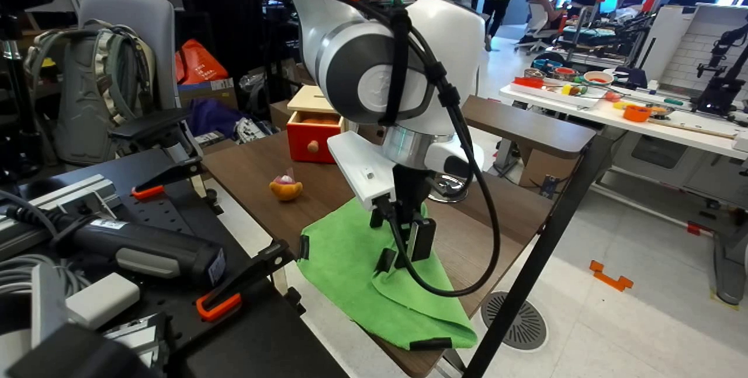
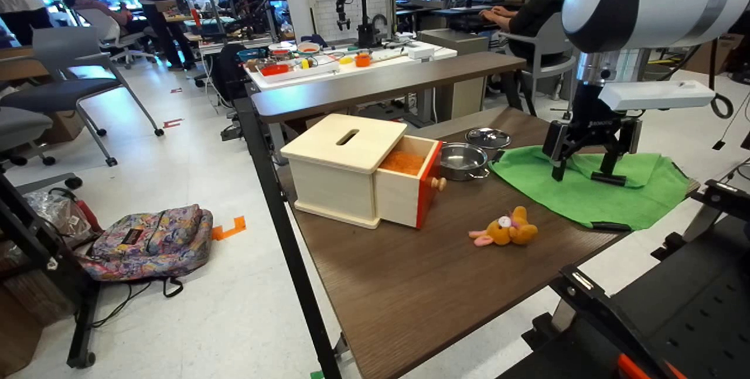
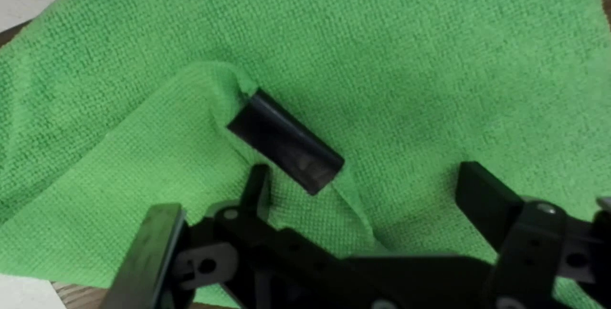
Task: Slide the green cloth backward
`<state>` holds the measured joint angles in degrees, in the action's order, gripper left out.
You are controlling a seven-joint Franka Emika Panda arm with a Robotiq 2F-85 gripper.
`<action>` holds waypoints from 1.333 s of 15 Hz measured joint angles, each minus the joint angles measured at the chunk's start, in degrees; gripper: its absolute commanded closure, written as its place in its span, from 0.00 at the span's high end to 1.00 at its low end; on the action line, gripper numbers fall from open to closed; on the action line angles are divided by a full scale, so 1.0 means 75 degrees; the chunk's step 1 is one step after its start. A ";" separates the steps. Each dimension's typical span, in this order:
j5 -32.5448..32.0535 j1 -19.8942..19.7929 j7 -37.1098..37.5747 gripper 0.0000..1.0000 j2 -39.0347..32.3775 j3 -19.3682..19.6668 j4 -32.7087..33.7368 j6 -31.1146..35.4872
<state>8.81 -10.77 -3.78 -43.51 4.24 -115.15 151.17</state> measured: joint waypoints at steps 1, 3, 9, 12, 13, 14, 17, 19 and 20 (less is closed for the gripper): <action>0.0000 -0.0005 0.0020 1.00 -0.0052 0.0001 0.0037 0.0030; 0.0000 -0.0006 0.0065 1.00 -0.0095 0.0002 0.0106 0.0043; 0.0002 -0.0007 0.0494 1.00 -0.0372 0.0007 0.0670 0.0039; 0.0006 -0.0018 0.0842 1.00 -0.0612 0.0055 0.1184 -0.0108; 0.0007 -0.0028 0.0944 1.00 -0.0693 0.0080 0.1363 -0.0186; 0.0007 -0.0046 0.1054 1.00 -0.0778 0.0107 0.1551 -0.0267; 0.0008 -0.0105 0.1349 1.00 -0.1041 0.0192 0.2113 -0.0540; 0.0008 -0.0147 0.1537 1.00 -0.1216 0.0231 0.2479 -0.0708; 0.0008 -0.0157 0.1641 1.00 -0.1305 0.0249 0.2668 -0.0807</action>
<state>8.87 -11.95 8.53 -53.30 6.11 -95.13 145.12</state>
